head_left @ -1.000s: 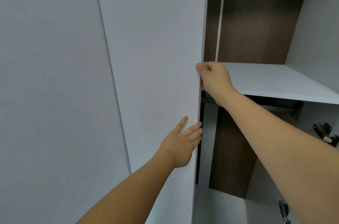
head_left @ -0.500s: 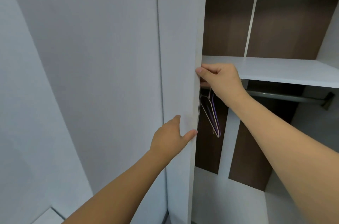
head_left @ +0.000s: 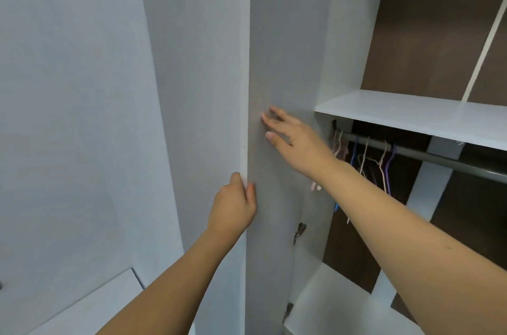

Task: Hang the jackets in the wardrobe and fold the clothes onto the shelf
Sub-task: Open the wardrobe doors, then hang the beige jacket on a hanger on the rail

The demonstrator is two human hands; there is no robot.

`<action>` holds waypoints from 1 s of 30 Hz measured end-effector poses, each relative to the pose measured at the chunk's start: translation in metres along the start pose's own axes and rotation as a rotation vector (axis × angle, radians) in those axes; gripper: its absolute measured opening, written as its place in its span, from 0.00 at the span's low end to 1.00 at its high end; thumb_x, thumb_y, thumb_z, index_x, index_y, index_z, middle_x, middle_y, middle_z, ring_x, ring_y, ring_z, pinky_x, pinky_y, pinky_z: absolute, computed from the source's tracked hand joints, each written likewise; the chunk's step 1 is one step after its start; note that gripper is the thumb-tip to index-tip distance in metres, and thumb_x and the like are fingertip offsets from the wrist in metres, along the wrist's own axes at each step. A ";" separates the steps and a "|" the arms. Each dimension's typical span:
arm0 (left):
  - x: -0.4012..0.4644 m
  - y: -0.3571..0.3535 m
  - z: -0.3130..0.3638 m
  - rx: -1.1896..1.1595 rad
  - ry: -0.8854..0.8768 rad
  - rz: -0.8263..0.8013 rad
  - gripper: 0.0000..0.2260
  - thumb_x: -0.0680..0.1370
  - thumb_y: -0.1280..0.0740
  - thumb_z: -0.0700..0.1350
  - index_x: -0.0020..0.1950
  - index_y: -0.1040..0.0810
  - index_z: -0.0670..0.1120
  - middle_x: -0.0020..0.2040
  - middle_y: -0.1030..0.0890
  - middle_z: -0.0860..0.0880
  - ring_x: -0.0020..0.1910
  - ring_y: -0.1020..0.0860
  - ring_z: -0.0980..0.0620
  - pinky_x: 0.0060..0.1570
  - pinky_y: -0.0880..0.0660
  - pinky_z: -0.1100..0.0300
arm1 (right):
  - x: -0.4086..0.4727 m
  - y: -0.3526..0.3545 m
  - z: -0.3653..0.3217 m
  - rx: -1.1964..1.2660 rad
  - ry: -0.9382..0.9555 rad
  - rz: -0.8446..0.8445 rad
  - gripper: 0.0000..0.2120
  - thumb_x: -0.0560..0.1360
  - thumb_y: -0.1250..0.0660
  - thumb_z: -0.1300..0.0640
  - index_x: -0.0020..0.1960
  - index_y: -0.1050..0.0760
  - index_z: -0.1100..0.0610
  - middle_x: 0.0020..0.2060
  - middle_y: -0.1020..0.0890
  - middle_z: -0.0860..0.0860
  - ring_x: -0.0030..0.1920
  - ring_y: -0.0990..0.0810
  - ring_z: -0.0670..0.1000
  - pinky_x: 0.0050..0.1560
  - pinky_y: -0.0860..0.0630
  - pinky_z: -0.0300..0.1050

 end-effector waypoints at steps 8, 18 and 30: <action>0.026 0.010 -0.032 0.038 0.077 0.075 0.09 0.83 0.41 0.49 0.47 0.34 0.45 0.35 0.27 0.50 0.30 0.30 0.52 0.33 0.37 0.56 | 0.024 -0.052 0.018 -0.167 0.130 -0.115 0.40 0.76 0.44 0.70 0.80 0.56 0.45 0.77 0.63 0.40 0.79 0.47 0.51 0.74 0.38 0.52; -0.012 0.013 -0.041 -0.004 -0.041 0.092 0.10 0.84 0.45 0.50 0.56 0.27 0.48 0.47 0.20 0.50 0.42 0.23 0.49 0.42 0.26 0.55 | -0.019 -0.081 0.040 -0.105 -0.215 -0.155 0.25 0.80 0.41 0.58 0.76 0.38 0.57 0.74 0.34 0.55 0.72 0.34 0.55 0.71 0.37 0.45; -0.208 0.084 -0.206 0.366 0.236 -0.039 0.19 0.84 0.44 0.48 0.73 0.31 0.43 0.71 0.27 0.46 0.69 0.29 0.47 0.61 0.28 0.52 | -0.137 -0.264 -0.083 -0.035 -0.036 -1.017 0.26 0.81 0.42 0.53 0.78 0.42 0.54 0.77 0.39 0.50 0.75 0.39 0.51 0.71 0.41 0.43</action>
Point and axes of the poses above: each hand's wrist, its own x-axis towards the middle knuckle, its own y-axis out of the back of the hand, z = x × y, the point moved 3 cm from there along x, towards the middle knuckle
